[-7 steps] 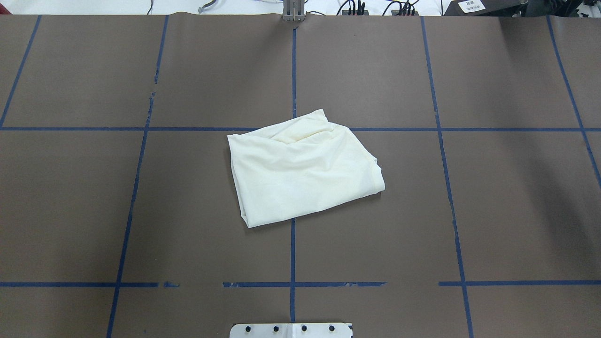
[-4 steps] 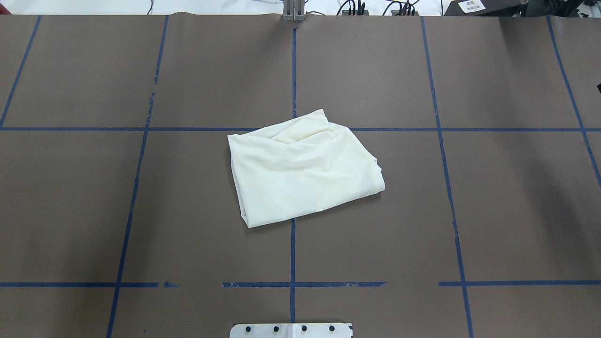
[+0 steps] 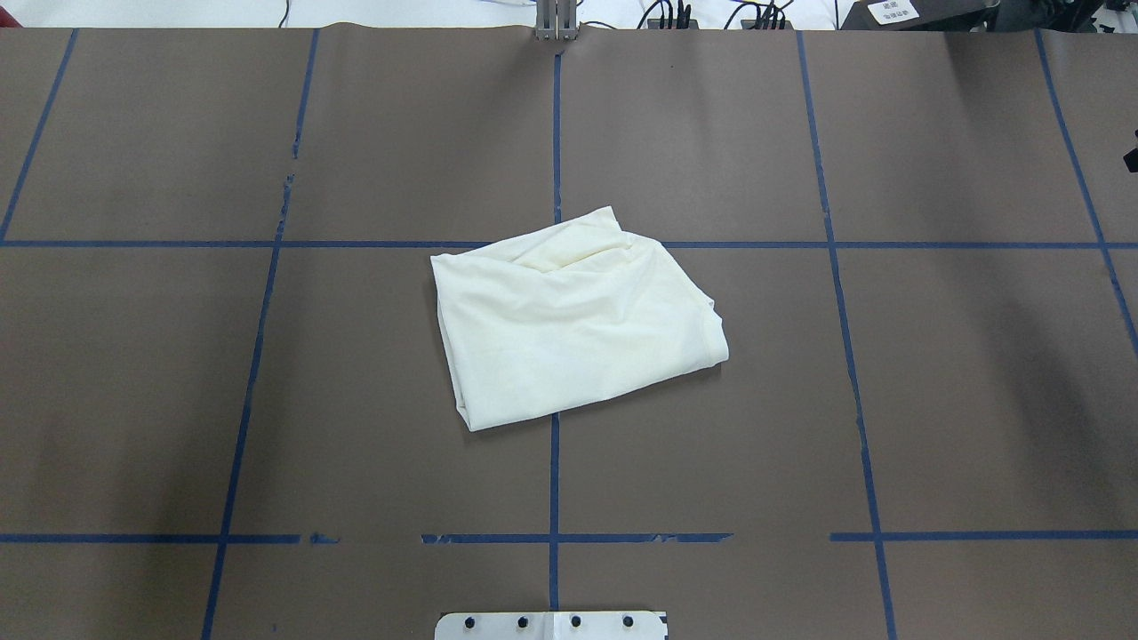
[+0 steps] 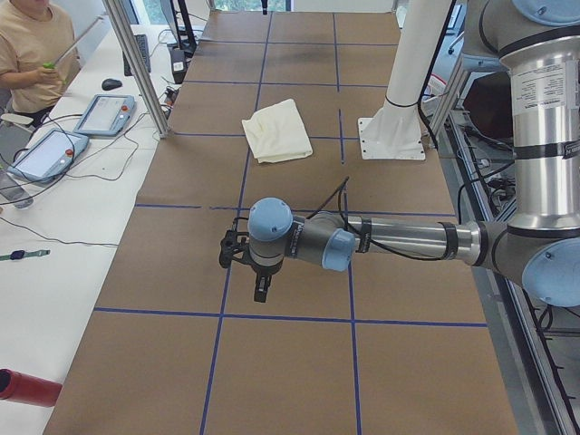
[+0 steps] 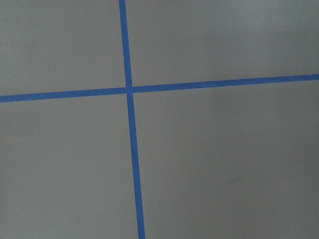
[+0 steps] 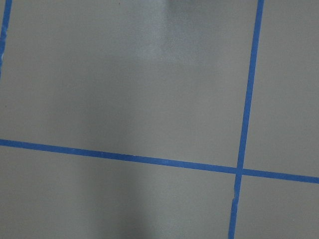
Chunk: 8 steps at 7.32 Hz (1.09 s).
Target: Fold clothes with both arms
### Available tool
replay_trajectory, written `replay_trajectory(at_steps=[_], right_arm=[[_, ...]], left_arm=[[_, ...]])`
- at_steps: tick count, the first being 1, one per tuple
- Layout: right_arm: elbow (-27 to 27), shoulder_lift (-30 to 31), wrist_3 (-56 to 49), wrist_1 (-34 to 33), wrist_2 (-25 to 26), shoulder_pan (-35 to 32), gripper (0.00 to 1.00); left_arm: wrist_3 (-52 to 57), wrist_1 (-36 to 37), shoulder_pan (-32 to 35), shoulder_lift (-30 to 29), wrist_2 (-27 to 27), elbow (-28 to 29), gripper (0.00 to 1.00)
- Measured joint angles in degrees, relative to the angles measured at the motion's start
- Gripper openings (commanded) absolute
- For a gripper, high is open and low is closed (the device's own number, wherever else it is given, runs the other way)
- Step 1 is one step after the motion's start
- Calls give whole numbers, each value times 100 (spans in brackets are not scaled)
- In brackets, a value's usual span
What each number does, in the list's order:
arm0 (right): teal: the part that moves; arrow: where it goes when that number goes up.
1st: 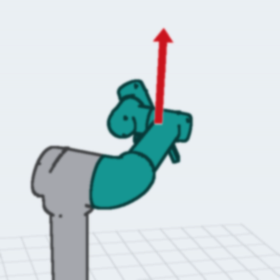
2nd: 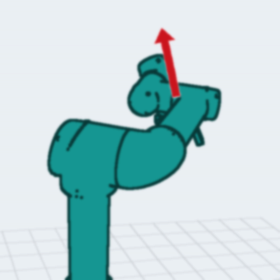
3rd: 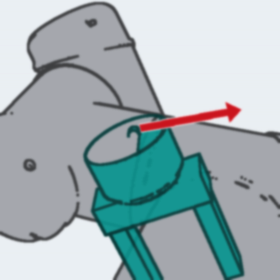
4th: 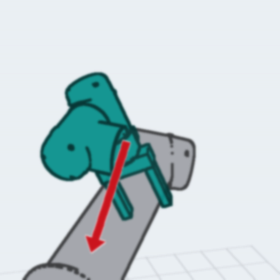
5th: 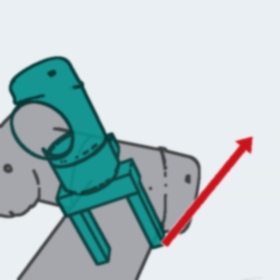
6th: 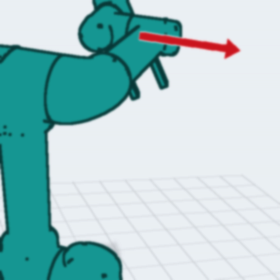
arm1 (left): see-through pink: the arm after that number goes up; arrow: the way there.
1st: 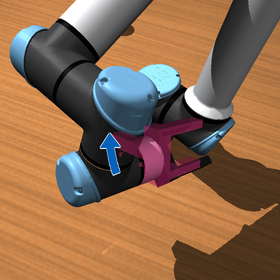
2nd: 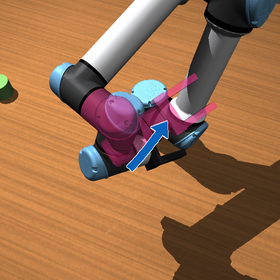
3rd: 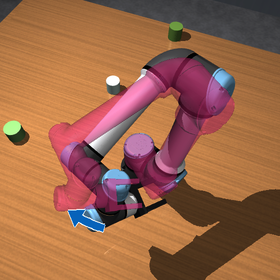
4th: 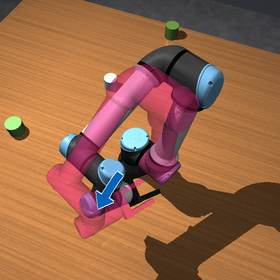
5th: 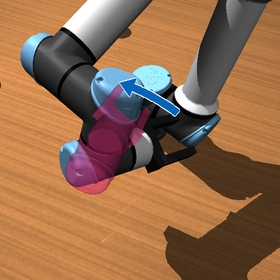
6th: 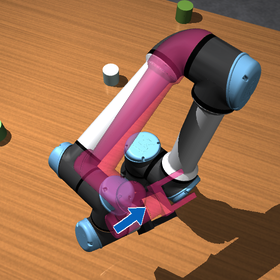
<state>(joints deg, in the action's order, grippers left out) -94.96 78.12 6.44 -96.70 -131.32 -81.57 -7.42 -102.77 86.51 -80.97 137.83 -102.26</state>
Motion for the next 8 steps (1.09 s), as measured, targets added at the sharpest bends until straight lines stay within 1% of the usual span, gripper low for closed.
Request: replay_trajectory(at_steps=[2,5,8], right_arm=[[44,24,-6,-33,-21,-4,100],[54,296,-3,-14,-87,-17,100],[56,365,-5,-7,-158,-29,100]], left_arm=[[11,49,21,107,-50,-234,100],[13,63,10,160,-63,-221,100],[13,64,6,119,-63,-232,100]])
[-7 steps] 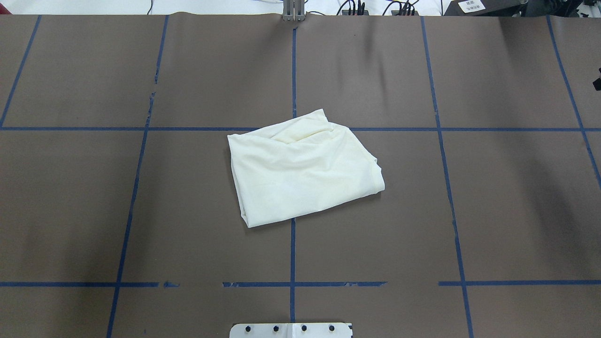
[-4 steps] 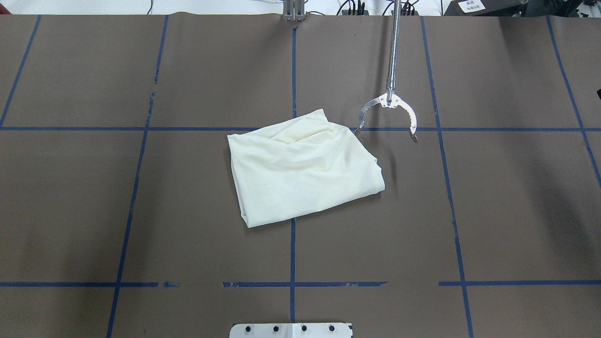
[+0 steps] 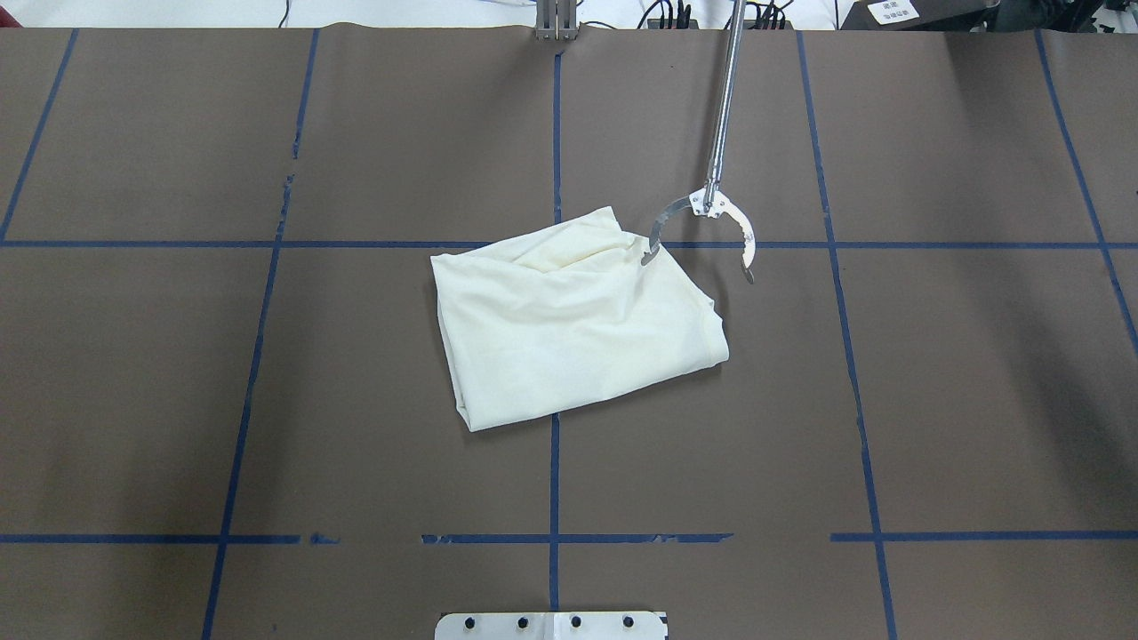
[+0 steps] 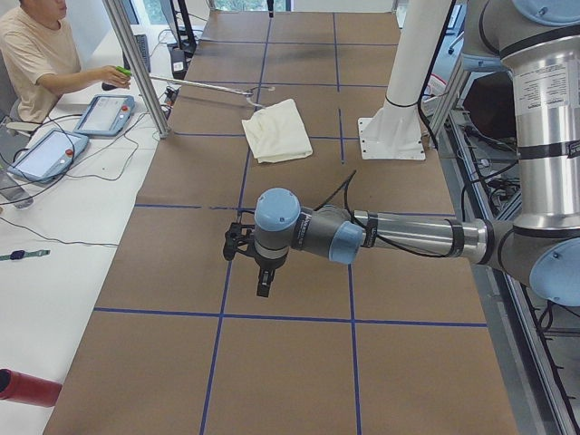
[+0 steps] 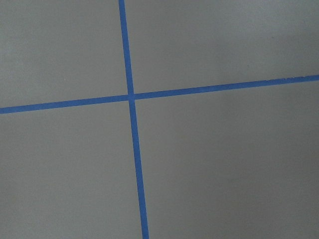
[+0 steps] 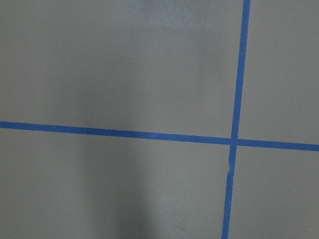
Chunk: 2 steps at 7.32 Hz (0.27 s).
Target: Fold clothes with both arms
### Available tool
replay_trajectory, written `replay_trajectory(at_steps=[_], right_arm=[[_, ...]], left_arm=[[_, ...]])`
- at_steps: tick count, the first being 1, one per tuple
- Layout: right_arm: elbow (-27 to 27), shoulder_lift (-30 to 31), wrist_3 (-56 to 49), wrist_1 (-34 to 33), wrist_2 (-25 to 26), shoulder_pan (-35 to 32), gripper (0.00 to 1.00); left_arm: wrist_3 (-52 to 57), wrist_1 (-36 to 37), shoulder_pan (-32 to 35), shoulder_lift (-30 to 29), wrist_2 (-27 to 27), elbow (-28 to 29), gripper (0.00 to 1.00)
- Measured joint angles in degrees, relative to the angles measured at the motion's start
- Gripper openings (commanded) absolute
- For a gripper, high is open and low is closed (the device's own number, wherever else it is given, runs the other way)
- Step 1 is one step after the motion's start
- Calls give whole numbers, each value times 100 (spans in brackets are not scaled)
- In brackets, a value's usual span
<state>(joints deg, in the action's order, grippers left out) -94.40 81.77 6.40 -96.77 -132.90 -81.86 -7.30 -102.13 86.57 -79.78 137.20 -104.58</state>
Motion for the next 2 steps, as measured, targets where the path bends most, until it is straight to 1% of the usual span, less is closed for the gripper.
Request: replay_trajectory(at_steps=[2], right_arm=[[-1,89,-8,1,-5,-55,100]], left_arm=[[0,-6,-6,-31,0,-20,100]])
